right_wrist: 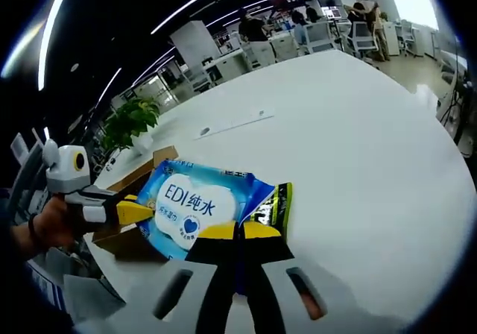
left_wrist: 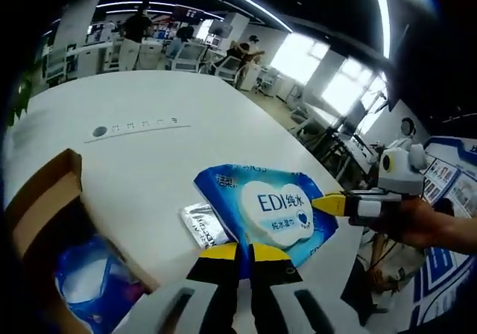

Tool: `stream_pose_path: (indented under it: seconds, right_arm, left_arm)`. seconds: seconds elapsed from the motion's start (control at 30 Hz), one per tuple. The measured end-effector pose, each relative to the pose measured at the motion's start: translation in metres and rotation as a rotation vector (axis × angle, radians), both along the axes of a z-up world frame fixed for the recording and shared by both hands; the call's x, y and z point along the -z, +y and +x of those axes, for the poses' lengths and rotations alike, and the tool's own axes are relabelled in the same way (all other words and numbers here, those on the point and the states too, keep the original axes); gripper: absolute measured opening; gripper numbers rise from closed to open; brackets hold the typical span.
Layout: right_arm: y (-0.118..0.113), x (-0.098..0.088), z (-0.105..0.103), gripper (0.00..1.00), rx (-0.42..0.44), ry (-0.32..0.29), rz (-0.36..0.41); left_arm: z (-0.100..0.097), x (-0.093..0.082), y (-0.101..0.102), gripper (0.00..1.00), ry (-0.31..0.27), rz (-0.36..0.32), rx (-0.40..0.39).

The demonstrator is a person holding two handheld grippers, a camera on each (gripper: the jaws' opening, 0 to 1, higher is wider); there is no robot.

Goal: Operate the shoe box by opening the lid, removing the specified soft item, and placing it in the target area until the item is outside and the box remains undamaged.

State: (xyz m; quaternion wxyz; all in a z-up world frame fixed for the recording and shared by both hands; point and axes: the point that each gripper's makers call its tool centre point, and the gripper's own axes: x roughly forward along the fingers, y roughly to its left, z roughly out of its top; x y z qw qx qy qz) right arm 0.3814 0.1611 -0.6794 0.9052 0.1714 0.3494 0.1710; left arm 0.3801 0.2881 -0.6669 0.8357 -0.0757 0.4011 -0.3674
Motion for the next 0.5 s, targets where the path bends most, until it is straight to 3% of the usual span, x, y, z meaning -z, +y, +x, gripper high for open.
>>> stream_pose_path:
  seconds: [0.5]
  right_arm:
    - [0.001,0.016,0.016,0.00,-0.036,0.027,-0.011]
  left_arm:
    - [0.009,0.015,0.000,0.03,0.018,0.032,-0.043]
